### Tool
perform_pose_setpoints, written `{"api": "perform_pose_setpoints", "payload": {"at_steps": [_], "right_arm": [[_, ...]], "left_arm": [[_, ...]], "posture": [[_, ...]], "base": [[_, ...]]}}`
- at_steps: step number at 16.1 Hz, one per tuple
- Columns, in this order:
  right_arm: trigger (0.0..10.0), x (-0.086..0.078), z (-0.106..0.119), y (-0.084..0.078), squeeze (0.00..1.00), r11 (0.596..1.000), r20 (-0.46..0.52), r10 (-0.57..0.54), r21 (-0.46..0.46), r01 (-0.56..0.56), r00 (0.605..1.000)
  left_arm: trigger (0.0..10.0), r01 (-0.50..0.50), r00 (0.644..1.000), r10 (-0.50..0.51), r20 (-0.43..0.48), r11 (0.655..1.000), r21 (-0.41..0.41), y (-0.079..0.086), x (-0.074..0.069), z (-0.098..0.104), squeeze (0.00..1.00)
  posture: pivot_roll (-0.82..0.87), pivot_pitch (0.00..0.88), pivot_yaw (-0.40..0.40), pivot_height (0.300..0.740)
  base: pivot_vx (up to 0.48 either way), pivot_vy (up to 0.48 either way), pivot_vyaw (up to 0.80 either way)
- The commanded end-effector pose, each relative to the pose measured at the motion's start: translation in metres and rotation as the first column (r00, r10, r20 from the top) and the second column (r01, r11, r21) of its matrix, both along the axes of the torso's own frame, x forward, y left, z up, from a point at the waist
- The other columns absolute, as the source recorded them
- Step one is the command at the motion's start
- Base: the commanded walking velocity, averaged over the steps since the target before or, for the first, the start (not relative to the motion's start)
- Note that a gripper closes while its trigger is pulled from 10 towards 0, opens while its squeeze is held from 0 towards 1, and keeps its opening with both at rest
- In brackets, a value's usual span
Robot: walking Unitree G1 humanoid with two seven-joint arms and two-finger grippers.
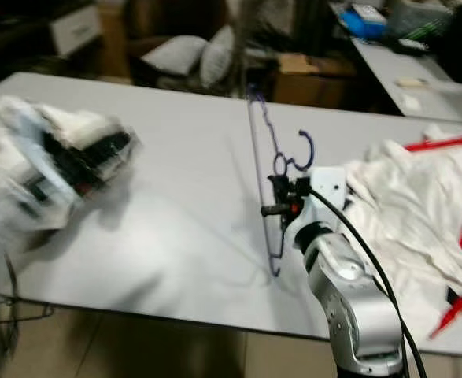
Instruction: Hang hanger
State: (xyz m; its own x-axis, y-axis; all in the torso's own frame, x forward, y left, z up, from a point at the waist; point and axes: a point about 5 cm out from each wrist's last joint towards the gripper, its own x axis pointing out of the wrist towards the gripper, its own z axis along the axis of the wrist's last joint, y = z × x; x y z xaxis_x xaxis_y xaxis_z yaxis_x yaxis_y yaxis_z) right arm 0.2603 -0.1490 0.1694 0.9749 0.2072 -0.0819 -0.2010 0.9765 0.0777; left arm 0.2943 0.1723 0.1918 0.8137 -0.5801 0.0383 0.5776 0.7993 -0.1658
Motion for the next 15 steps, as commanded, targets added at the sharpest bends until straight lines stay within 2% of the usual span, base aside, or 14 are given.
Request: {"api": "perform_pose_setpoints", "payload": {"at_steps": [1,2,3,5,7,9,11,15], "right_arm": [[10.0,-0.004,0.001,-0.008,0.00,0.999,0.004,-0.048,-0.023,0.048,0.999],[10.0,-0.006,0.002,-0.011,0.00,0.996,0.016,-0.059,-0.064,0.060,0.998],[10.0,-0.007,0.001,-0.011,0.00,0.996,0.016,-0.056,-0.075,0.057,0.998],[10.0,-0.010,0.002,-0.012,0.00,0.997,0.020,-0.050,-0.062,0.051,0.999],[10.0,-0.009,0.005,-0.011,0.00,0.998,0.034,-0.047,-0.039,0.048,0.998],[10.0,-0.008,0.001,-0.012,0.00,0.995,0.018,-0.045,-0.086,0.046,0.999],[10.0,-0.008,0.000,-0.014,0.00,0.995,0.010,-0.043,-0.091,0.044,0.999],[10.0,-0.009,-0.002,-0.014,0.00,0.994,0.007,-0.040,-0.101,0.041,0.999]], "left_arm": [[10.0,-0.075,0.997,0.074,0.027,0.996,0.038,-0.004,0.001,0.002,0.00],[10.0,-0.148,0.989,0.146,0.029,0.988,0.052,-0.007,0.000,-0.003,0.00],[10.0,-0.177,0.984,0.175,0.038,0.981,0.073,-0.008,0.000,-0.005,0.00],[10.0,-0.247,0.967,0.236,0.095,0.959,0.138,-0.017,-0.007,-0.013,0.00],[10.0,-0.268,0.962,0.255,0.097,0.950,0.159,-0.024,-0.012,-0.023,0.00],[10.0,-0.290,0.956,0.281,0.083,0.945,0.148,-0.027,-0.014,-0.028,0.00],[10.0,-0.308,0.951,0.298,0.086,0.940,0.146,-0.027,-0.015,-0.030,0.00],[10.0,-0.331,0.943,0.320,0.092,0.929,0.164,-0.025,-0.018,-0.033,0.00]], "posture": [[0.00,0.000,-0.009,0.740],[-0.01,0.000,-0.009,0.740],[-0.01,0.000,-0.010,0.740],[-0.01,0.000,-0.010,0.740],[-0.01,0.000,-0.010,0.740],[0.00,0.000,-0.036,0.740],[0.00,0.000,-0.044,0.740],[-0.01,0.000,-0.051,0.740]], "base": [[0.000,0.000,-0.80],[0.000,0.000,-0.80],[0.000,0.000,-0.80],[0.000,0.000,-0.80],[0.000,0.000,-0.80],[0.000,0.000,0.00],[0.000,-0.281,0.00],[0.000,-0.291,-0.80]]}}
